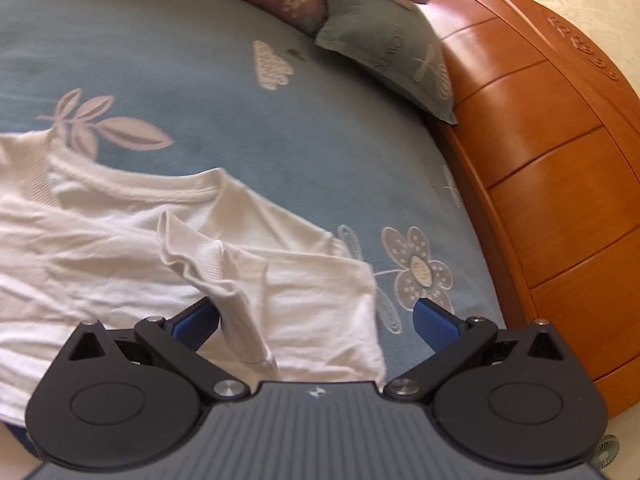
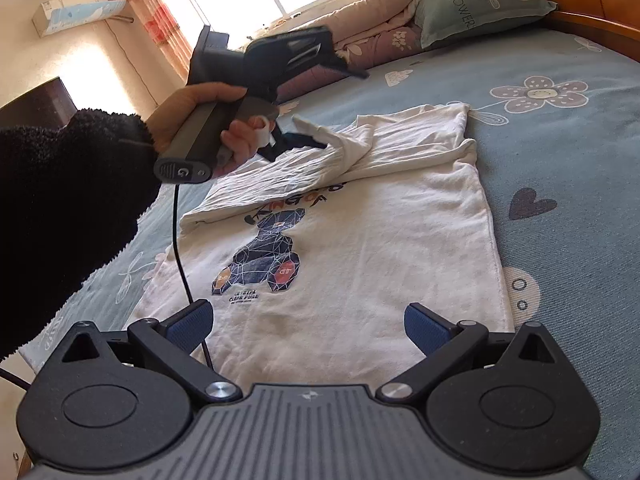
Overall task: Fold clothes
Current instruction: 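Open the left gripper to release the cuff on the chest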
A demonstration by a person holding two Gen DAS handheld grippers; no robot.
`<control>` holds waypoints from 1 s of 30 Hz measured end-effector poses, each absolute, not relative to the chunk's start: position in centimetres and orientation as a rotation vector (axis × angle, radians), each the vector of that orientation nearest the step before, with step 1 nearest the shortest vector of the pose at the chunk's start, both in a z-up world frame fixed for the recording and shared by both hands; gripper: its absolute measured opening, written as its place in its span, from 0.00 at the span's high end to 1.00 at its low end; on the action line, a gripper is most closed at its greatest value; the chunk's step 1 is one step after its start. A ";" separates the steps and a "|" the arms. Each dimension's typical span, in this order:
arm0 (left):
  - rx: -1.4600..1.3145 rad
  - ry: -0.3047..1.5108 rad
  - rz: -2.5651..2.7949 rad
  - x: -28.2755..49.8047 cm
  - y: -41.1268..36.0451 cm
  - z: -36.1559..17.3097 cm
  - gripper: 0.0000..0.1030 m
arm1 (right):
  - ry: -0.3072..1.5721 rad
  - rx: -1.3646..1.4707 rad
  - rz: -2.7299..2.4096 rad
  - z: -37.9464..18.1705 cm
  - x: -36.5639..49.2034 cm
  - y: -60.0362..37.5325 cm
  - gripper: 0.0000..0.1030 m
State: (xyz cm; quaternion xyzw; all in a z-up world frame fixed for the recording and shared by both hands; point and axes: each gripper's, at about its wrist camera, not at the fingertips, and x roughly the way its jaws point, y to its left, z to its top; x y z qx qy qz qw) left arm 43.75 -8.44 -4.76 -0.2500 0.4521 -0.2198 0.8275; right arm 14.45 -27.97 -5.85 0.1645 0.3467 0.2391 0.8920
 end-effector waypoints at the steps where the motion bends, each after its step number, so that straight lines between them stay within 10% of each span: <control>1: -0.523 0.967 -0.508 43.9 -9.4 -4.4 0.01 | 0.721 0.339 0.497 -5.9 14.5 -27.9 0.00; 9: -0.369 0.981 -0.625 42.5 -12.2 -2.1 0.01 | 0.730 0.336 0.489 -6.0 14.5 -27.9 0.00; 30: -0.650 0.881 -0.138 38.5 13.9 -6.0 0.01 | 0.776 0.243 0.462 -7.2 15.3 -25.8 0.00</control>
